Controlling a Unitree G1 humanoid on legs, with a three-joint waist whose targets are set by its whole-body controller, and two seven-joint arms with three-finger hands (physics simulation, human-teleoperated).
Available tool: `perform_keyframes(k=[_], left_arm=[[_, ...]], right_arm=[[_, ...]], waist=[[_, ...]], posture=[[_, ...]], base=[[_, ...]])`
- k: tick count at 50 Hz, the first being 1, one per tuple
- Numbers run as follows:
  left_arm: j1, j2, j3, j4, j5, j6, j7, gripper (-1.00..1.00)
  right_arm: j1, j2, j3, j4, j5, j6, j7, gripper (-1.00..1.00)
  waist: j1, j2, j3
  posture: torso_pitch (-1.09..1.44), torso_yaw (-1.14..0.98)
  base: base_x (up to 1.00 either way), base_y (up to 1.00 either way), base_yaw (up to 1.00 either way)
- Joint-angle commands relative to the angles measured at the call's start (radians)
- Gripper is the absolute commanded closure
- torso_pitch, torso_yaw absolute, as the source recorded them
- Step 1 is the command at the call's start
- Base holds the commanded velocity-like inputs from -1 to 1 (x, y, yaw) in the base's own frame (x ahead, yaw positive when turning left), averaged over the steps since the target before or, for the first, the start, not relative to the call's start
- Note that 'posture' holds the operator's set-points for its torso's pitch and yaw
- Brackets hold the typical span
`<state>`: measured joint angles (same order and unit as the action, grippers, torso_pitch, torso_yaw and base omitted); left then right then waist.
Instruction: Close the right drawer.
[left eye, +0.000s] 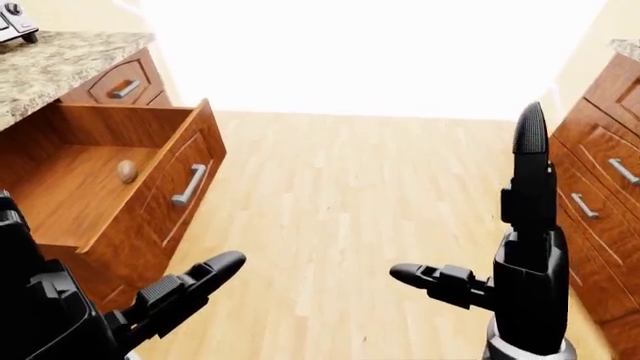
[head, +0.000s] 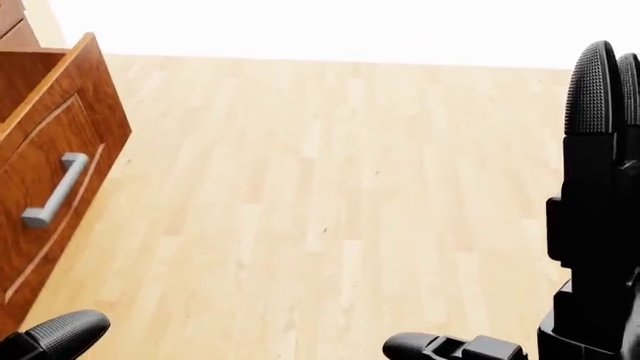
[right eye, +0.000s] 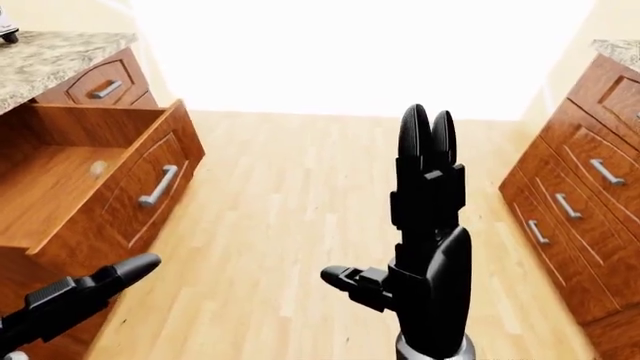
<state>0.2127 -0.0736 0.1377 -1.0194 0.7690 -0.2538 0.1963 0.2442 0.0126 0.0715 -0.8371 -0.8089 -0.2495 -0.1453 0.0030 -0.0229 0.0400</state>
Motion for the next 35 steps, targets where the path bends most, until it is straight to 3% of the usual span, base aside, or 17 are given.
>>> perform_keyframes(k=[1,2,3,6,8,12,13,14,15,17,20,23,25,27,28,31,35], left_arm=[[-0.007,0.001,-0.003,-0.028,-0.001,-0.012,0.007,-1.0],[-0.006,0.001,-0.003,-0.028,-0.001,-0.012,0.007,-1.0],[-0.005,0.001,-0.004,-0.028,-0.001,-0.014,0.008,-1.0],[-0.004,0.001,-0.004,-0.028,0.0,-0.014,0.009,-1.0],[-0.004,0.003,-0.006,-0.028,0.001,-0.011,0.01,-1.0],[-0.004,0.002,-0.004,-0.028,0.0,-0.013,0.01,-1.0],[-0.004,0.002,-0.005,-0.028,0.0,-0.012,0.009,-1.0],[-0.005,0.001,-0.003,-0.028,0.0,-0.013,0.009,-1.0],[-0.005,0.001,-0.003,-0.028,0.0,-0.012,0.008,-1.0],[-0.006,0.0,-0.003,-0.028,-0.001,-0.011,0.007,-1.0],[-0.005,-0.001,-0.003,-0.028,-0.001,-0.012,0.007,-1.0],[-0.006,0.001,-0.004,-0.028,0.0,-0.01,0.008,-1.0],[-0.006,0.003,-0.007,-0.028,0.001,-0.008,0.009,-1.0],[-0.004,0.003,-0.007,-0.028,0.002,-0.009,0.011,-1.0],[-0.004,0.004,-0.008,-0.028,0.002,-0.009,0.011,-1.0],[-0.003,0.005,-0.01,-0.028,0.003,-0.008,0.012,-1.0],[-0.003,0.006,-0.01,-0.028,0.004,-0.008,0.015,-1.0]], right_arm=[[-0.008,0.0,-0.002,-0.036,0.003,-0.01,-0.011,-1.0],[-0.008,0.0,-0.002,-0.036,0.004,-0.009,-0.011,-1.0],[-0.007,0.0,-0.002,-0.035,0.004,-0.01,-0.012,-1.0],[-0.007,0.0,-0.001,-0.039,0.005,-0.007,-0.011,-1.0],[-0.007,-0.001,0.001,-0.036,0.005,-0.006,-0.01,-1.0],[-0.007,-0.001,0.002,-0.036,0.003,-0.004,-0.008,-1.0],[-0.008,-0.001,0.001,-0.035,0.004,-0.003,-0.008,-1.0],[-0.009,-0.001,0.002,-0.035,0.003,-0.002,-0.008,-1.0],[-0.009,-0.001,0.002,-0.034,0.003,-0.002,-0.008,-1.0],[-0.009,-0.001,0.002,-0.036,0.002,-0.001,-0.006,-1.0],[-0.009,-0.001,0.004,-0.038,0.002,0.001,-0.005,-1.0],[-0.01,-0.002,0.004,-0.037,0.004,0.001,-0.004,-1.0],[-0.011,-0.002,0.004,-0.036,0.006,0.003,-0.003,-1.0],[-0.009,-0.002,0.005,-0.037,0.004,0.002,-0.002,-1.0],[-0.01,-0.003,0.004,-0.036,0.006,0.003,-0.002,-1.0],[-0.01,-0.003,0.004,-0.034,0.006,0.003,-0.001,-1.0],[-0.011,-0.003,0.006,-0.031,0.003,0.003,-0.001,-1.0]], waist=[[-0.001,-0.005,-0.008],[-0.002,-0.023,-0.014],[-0.006,-0.001,-0.006],[-0.016,-0.027,-0.012],[-0.015,-0.024,-0.016],[-0.018,0.032,0.006],[-0.018,0.061,-0.002],[-0.014,0.113,-0.019],[-0.007,0.106,-0.026],[0.0,0.077,0.001],[-0.003,0.039,-0.003],[-0.009,0.002,0.01],[-0.014,-0.048,-0.003],[-0.026,-0.029,0.003],[-0.021,-0.038,0.002],[-0.02,-0.024,-0.009],[-0.021,0.027,0.006]], posture=[[0.0,0.0],[0.0,0.0],[0.0,0.0],[0.0,0.0],[0.0,0.0],[0.0,0.0],[0.0,0.0],[0.0,0.0],[0.0,0.0],[0.0,0.0],[0.0,0.0],[0.0,0.0],[0.0,0.0],[0.0,0.0],[0.0,0.0],[0.0,0.0],[0.0,0.0]], base=[[0.0,0.38,0.0],[0.0,0.38,0.0],[0.0,0.38,0.0],[0.0,0.38,0.0],[0.0,0.37,0.0],[0.0,0.38,0.0],[0.0,0.37,0.0],[0.0,0.38,0.0],[0.0,0.38,0.0],[0.0,0.38,0.0],[0.0,0.38,0.0],[0.0,0.38,0.0],[0.0,0.37,0.0],[0.0,0.38,0.0],[0.0,0.38,0.0],[0.0,0.37,0.0],[0.0,0.38,0.0]])
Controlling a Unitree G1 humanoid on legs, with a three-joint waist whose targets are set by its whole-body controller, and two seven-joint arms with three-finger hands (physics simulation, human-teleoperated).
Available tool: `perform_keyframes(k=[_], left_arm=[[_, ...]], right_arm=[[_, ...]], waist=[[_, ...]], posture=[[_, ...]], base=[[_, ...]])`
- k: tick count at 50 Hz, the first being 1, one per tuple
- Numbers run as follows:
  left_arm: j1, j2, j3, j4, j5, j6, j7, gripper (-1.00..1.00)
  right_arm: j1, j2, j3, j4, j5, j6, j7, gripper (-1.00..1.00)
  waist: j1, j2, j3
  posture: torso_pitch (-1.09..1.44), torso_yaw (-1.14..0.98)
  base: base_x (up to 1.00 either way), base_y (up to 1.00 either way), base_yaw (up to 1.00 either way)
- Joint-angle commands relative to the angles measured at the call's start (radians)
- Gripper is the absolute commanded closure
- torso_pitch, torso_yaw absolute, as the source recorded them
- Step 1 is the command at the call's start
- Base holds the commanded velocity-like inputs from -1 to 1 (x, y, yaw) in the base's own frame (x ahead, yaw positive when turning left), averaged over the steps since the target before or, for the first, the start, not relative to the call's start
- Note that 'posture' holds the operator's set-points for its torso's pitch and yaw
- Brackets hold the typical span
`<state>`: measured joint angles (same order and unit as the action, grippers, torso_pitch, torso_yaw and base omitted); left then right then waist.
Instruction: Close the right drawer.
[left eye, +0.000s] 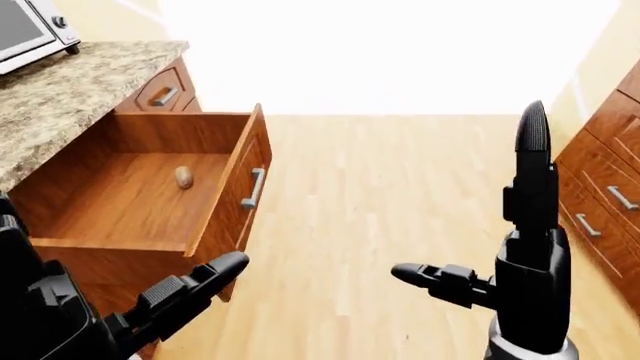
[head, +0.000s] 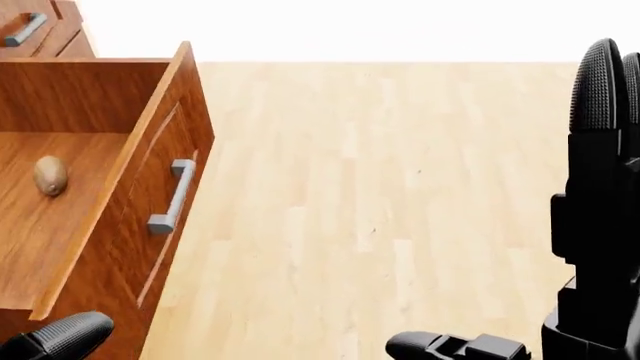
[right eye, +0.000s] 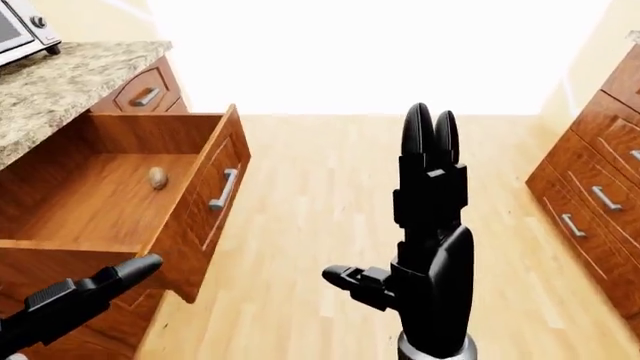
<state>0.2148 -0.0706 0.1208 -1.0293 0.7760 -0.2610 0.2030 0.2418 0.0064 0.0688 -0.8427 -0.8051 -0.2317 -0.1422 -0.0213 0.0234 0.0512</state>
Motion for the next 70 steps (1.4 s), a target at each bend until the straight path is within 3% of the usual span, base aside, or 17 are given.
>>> perform_keyframes(k=[1,3,4,15,18,19,23,26,28,30,43,50,53,56,57,69,70], left_arm=[[-0.006,0.004,0.006,-0.016,-0.003,0.0,0.008,-1.0],[-0.006,0.005,0.008,-0.017,-0.003,0.003,0.009,-1.0],[-0.006,0.005,0.007,-0.017,-0.003,0.002,0.009,-1.0],[-0.007,0.005,0.009,-0.018,-0.004,0.004,0.007,-1.0],[-0.007,0.004,0.009,-0.018,-0.006,0.004,0.006,-1.0],[-0.007,0.004,0.009,-0.018,-0.006,0.004,0.006,-1.0],[-0.006,0.004,0.007,-0.018,-0.005,0.004,0.005,-1.0],[-0.006,0.005,0.004,-0.017,-0.004,0.003,0.007,-1.0],[-0.005,0.006,0.005,-0.017,-0.005,0.003,0.008,-1.0],[-0.005,0.007,0.004,-0.015,-0.005,0.002,0.008,-1.0],[-0.003,0.007,0.002,-0.016,-0.001,0.001,0.009,-1.0],[-0.002,0.007,0.001,-0.015,0.0,0.001,0.011,-1.0],[-0.001,0.006,-0.001,-0.013,0.001,-0.001,0.012,-1.0],[0.001,0.006,-0.001,-0.015,0.001,-0.001,0.012,-1.0],[0.001,0.006,-0.001,-0.015,0.001,-0.001,0.012,-1.0],[0.001,0.006,-0.001,-0.013,0.0,0.0,0.012,-1.0],[0.002,0.006,-0.001,-0.015,-0.001,0.0,0.012,-1.0]], right_arm=[[-0.009,0.003,0.008,-0.024,0.0,-0.015,-0.005,-1.0],[-0.008,0.003,0.01,-0.024,-0.002,-0.015,-0.005,-1.0],[-0.008,0.003,0.01,-0.023,-0.001,-0.015,-0.004,-1.0],[-0.006,0.002,0.011,-0.021,0.002,-0.015,-0.004,-1.0],[-0.006,0.002,0.012,-0.021,0.001,-0.014,-0.003,-1.0],[-0.006,0.002,0.012,-0.022,0.002,-0.015,-0.003,-1.0],[-0.007,0.002,0.011,-0.022,0.003,-0.012,-0.002,-1.0],[-0.007,0.002,0.012,-0.021,0.002,-0.012,-0.002,-1.0],[-0.006,0.002,0.013,-0.021,0.001,-0.013,-0.002,-1.0],[-0.006,0.001,0.014,-0.019,0.002,-0.013,-0.002,-1.0],[-0.008,0.0,0.016,-0.015,0.0,-0.014,-0.003,-1.0],[-0.008,-0.001,0.014,-0.012,0.0,-0.016,-0.003,-1.0],[-0.007,-0.001,0.013,-0.01,0.002,-0.017,-0.004,-1.0],[-0.007,0.0,0.012,-0.01,0.002,-0.018,-0.004,-1.0],[-0.007,0.0,0.012,-0.01,0.0,-0.018,-0.004,-1.0],[-0.006,0.0,0.013,-0.008,-0.003,-0.018,-0.004,-1.0],[-0.006,0.0,0.012,-0.007,-0.002,-0.018,-0.004,-1.0]], waist=[[0.002,0.003,-0.007],[0.007,0.087,-0.033],[0.016,0.05,-0.023],[0.013,-0.04,-0.005],[0.01,-0.093,-0.02],[-0.003,-0.057,-0.012],[0.003,-0.073,-0.023],[0.004,-0.04,-0.006],[0.002,-0.004,-0.003],[0.008,0.082,-0.03],[0.007,-0.088,-0.011],[0.005,-0.057,-0.016],[0.002,-0.013,-0.004],[0.009,0.082,-0.022],[0.014,0.032,-0.01],[0.01,-0.087,-0.014],[0.003,-0.072,-0.009]], posture=[[0.0,0.0],[0.0,0.0],[0.0,0.0],[0.0,0.0],[0.0,0.0],[0.0,0.0],[0.0,0.0],[0.0,0.0],[0.0,0.0],[0.0,0.0],[0.0,0.0],[0.0,0.0],[0.0,0.0],[0.0,0.0],[0.0,0.0],[0.0,0.0],[0.0,0.0]], base=[[0.0,0.38,0.0],[0.0,0.37,0.0],[0.0,0.37,0.0],[0.0,0.38,0.0],[0.0,0.37,0.0],[0.0,0.38,0.0],[0.0,0.37,0.0],[0.0,0.38,0.0],[0.0,0.38,0.0],[0.0,0.38,0.0],[0.0,0.37,0.0],[0.0,0.38,0.0],[0.0,0.38,0.0],[0.0,0.37,0.0],[0.0,0.37,0.0],[0.0,0.37,0.0],[0.0,0.38,0.0]])
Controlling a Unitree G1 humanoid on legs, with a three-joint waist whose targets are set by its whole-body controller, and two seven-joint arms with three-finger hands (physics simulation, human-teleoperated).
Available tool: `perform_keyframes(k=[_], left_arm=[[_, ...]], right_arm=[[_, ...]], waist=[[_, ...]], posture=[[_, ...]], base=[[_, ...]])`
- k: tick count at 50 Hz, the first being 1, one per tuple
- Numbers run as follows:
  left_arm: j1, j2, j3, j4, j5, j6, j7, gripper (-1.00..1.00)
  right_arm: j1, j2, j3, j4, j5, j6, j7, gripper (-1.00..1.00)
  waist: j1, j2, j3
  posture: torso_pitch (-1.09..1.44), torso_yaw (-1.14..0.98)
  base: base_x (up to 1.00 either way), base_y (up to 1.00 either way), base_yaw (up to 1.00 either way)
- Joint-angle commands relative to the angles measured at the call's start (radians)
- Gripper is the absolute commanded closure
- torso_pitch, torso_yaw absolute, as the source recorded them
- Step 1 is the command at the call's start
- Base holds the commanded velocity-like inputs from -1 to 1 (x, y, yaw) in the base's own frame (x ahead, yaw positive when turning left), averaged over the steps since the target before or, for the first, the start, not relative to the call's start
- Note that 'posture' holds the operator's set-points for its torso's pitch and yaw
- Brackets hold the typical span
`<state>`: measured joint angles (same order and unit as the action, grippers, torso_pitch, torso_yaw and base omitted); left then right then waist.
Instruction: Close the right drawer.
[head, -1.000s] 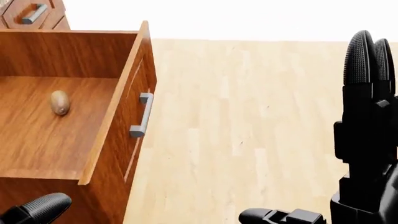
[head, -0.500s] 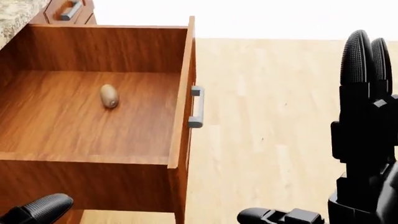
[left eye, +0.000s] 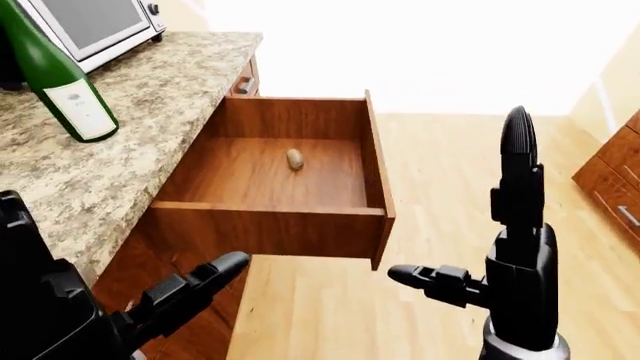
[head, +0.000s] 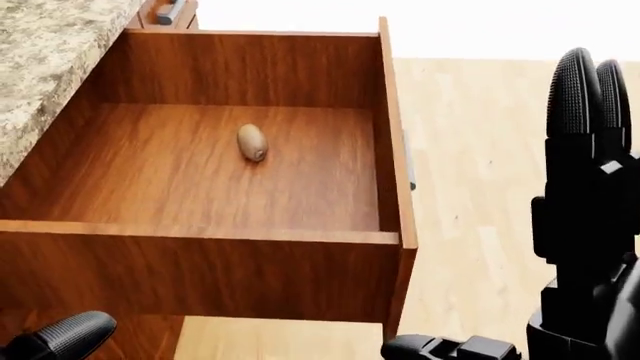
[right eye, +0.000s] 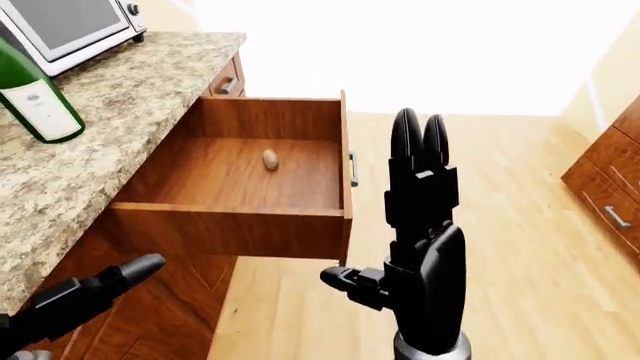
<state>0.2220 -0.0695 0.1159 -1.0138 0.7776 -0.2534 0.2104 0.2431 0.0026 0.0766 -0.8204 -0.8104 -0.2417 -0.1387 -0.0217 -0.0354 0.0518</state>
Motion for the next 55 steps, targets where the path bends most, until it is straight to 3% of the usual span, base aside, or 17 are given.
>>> perform_keyframes(k=[1,4,7,9,12,13,19,22,32,36,37,39,46,49,51,52,55], left_arm=[[-0.006,0.005,0.004,-0.029,-0.003,-0.008,0.005,-1.0],[-0.004,0.005,0.003,-0.029,-0.002,-0.01,0.005,-1.0],[-0.003,0.004,0.003,-0.03,-0.002,-0.01,0.005,-1.0],[-0.002,0.004,0.002,-0.028,-0.002,-0.011,0.005,-1.0],[-0.002,0.004,0.001,-0.027,-0.001,-0.012,0.006,-1.0],[-0.002,0.005,0.002,-0.026,-0.001,-0.013,0.006,-1.0],[-0.001,0.004,0.002,-0.026,0.0,-0.014,0.007,-1.0],[-0.001,0.004,0.002,-0.026,0.0,-0.014,0.007,-1.0],[-0.001,0.004,0.003,-0.025,-0.002,-0.015,0.007,-1.0],[0.0,0.004,0.005,-0.026,-0.004,-0.016,0.007,-1.0],[0.0,0.004,0.005,-0.024,-0.004,-0.017,0.007,-1.0],[-0.003,0.005,0.008,-0.024,-0.005,-0.016,0.007,-1.0],[-0.004,0.005,0.007,-0.022,-0.006,-0.016,0.005,-1.0],[-0.003,0.005,0.007,-0.022,-0.005,-0.017,0.006,-1.0],[-0.004,0.005,0.007,-0.019,-0.004,-0.017,0.007,-1.0],[-0.003,0.005,0.006,-0.021,-0.004,-0.018,0.007,-1.0],[-0.001,0.004,0.004,-0.02,-0.003,-0.019,0.008,-1.0]], right_arm=[[-0.008,0.005,0.006,-0.03,0.002,-0.008,-0.007,-1.0],[-0.007,0.004,0.007,-0.029,0.002,-0.008,-0.008,-1.0],[-0.007,0.004,0.008,-0.028,0.001,-0.008,-0.009,-1.0],[-0.008,0.003,0.007,-0.026,0.0,-0.008,-0.01,-1.0],[-0.006,0.002,0.007,-0.026,0.006,-0.015,-0.012,-1.0],[-0.006,0.002,0.007,-0.027,0.007,-0.014,-0.011,-1.0],[-0.007,0.003,0.002,-0.03,0.018,-0.009,-0.004,-1.0],[-0.009,0.004,0.001,-0.029,0.017,-0.007,-0.002,-1.0],[-0.008,0.004,-0.001,-0.027,0.018,-0.01,-0.004,-1.0],[-0.008,0.005,0.0,-0.028,0.016,-0.009,-0.005,-1.0],[-0.008,0.005,0.001,-0.026,0.016,-0.009,-0.004,-1.0],[-0.009,0.005,0.002,-0.028,0.015,-0.008,-0.004,-1.0],[-0.009,0.005,0.003,-0.025,0.013,-0.007,-0.006,-1.0],[-0.008,0.004,0.003,-0.026,0.015,-0.007,-0.007,-1.0],[-0.008,0.004,0.004,-0.024,0.017,-0.005,-0.005,-1.0],[-0.008,0.004,0.004,-0.025,0.018,-0.006,-0.006,-1.0],[-0.008,0.003,0.003,-0.026,0.023,-0.006,-0.005,-1.0]], waist=[[-0.004,-0.005,-0.011],[0.002,-0.015,-0.023],[0.004,0.013,-0.011],[0.003,0.046,-0.004],[0.012,0.138,-0.025],[0.019,0.099,0.004],[0.021,0.084,-0.04],[0.032,0.065,-0.005],[0.033,0.023,0.003],[0.026,-0.042,-0.005],[0.02,-0.007,0.008],[0.024,-0.021,0.004],[0.023,0.025,0.004],[0.014,0.067,0.0],[0.012,0.121,-0.017],[0.026,0.093,-0.007],[0.035,0.097,0.003]], posture=[[0.0,0.0],[0.0,0.0],[0.0,0.0],[0.0,0.0],[0.0,0.0],[0.0,0.0],[0.0,0.0],[0.0,0.0],[0.0,0.0],[0.0,0.0],[0.0,0.0],[0.0,0.0],[0.0,0.0],[0.0,0.0],[0.0,0.0],[0.0,0.0],[0.0,0.0]], base=[[0.0,0.38,0.0],[0.0,0.38,0.0],[0.0,0.38,0.0],[0.0,0.38,0.0],[0.0,0.28,0.0],[0.0,0.0,0.0],[0.02,0.0,0.0],[0.2,0.0,0.0],[0.22,0.0,0.0],[0.22,0.0,0.0],[0.22,0.0,0.0],[0.23,0.0,0.0],[0.22,0.0,0.0],[0.22,0.0,0.0],[0.22,0.0,0.0],[0.22,0.0,0.0],[0.22,0.0,0.0]])
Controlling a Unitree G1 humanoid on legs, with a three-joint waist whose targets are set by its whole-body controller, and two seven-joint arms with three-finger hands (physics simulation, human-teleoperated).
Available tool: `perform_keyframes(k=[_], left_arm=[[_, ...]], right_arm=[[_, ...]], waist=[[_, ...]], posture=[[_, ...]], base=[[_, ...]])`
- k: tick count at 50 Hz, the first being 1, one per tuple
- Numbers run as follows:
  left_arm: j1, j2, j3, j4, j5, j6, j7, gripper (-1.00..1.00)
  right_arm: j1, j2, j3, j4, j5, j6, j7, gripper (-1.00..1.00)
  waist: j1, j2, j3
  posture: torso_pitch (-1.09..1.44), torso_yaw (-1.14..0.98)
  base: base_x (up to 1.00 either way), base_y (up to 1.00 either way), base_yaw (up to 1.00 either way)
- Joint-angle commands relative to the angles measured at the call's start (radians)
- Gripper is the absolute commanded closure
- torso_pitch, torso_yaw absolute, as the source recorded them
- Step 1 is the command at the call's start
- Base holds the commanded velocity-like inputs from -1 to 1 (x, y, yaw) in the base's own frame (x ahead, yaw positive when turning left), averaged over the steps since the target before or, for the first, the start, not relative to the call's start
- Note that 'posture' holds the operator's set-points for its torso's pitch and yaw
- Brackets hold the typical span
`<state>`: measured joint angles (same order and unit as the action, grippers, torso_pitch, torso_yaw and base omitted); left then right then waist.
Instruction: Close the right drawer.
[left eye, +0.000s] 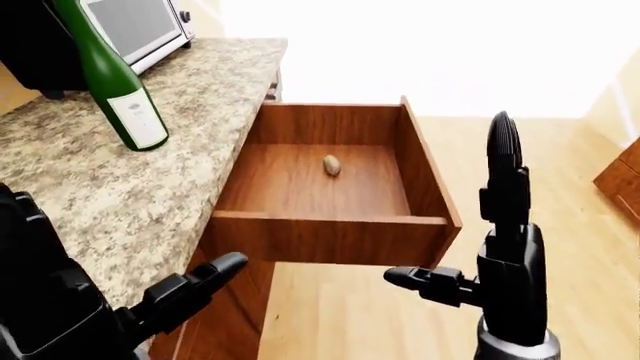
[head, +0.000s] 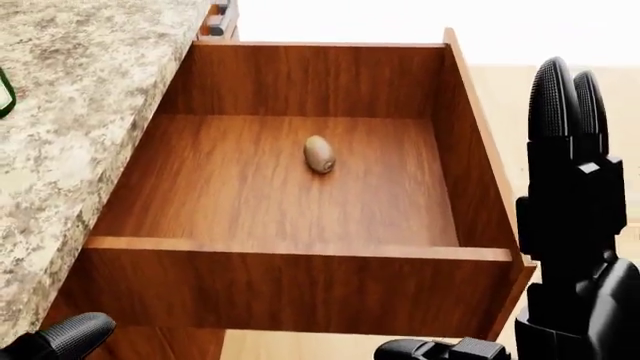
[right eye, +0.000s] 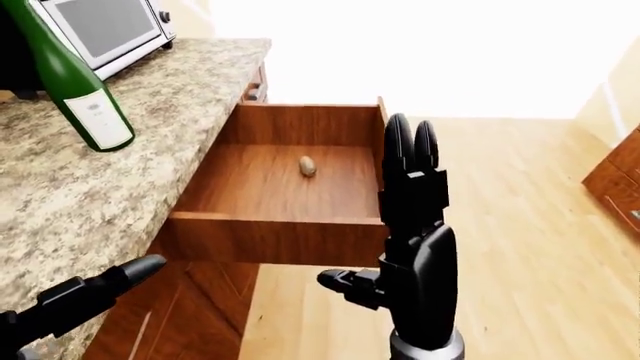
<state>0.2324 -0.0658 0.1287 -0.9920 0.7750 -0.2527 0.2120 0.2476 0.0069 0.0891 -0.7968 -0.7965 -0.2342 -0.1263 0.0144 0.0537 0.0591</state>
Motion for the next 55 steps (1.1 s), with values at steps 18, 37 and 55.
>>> perform_keyframes(k=[18,37,55], left_arm=[[-0.011,0.001,-0.011,-0.042,0.002,-0.019,0.007,-1.0],[-0.015,0.003,-0.005,-0.033,-0.006,-0.018,0.008,-1.0],[-0.009,0.001,-0.011,-0.035,0.002,-0.022,0.01,-1.0]], right_arm=[[0.0,-0.004,-0.011,-0.046,0.023,-0.056,-0.02,-1.0],[-0.025,0.006,-0.027,-0.078,0.074,-0.013,0.001,-1.0],[-0.107,0.002,-0.168,-0.144,0.186,0.093,0.095,-1.0]], waist=[[-0.004,-0.059,-0.046],[-0.009,-0.058,-0.043],[-0.005,-0.061,-0.046]], posture=[[0.0,0.0],[0.0,0.0],[0.0,0.0]], base=[[0.08,0.0,0.0],[0.0,0.0,0.0],[0.0,0.0,0.0]])
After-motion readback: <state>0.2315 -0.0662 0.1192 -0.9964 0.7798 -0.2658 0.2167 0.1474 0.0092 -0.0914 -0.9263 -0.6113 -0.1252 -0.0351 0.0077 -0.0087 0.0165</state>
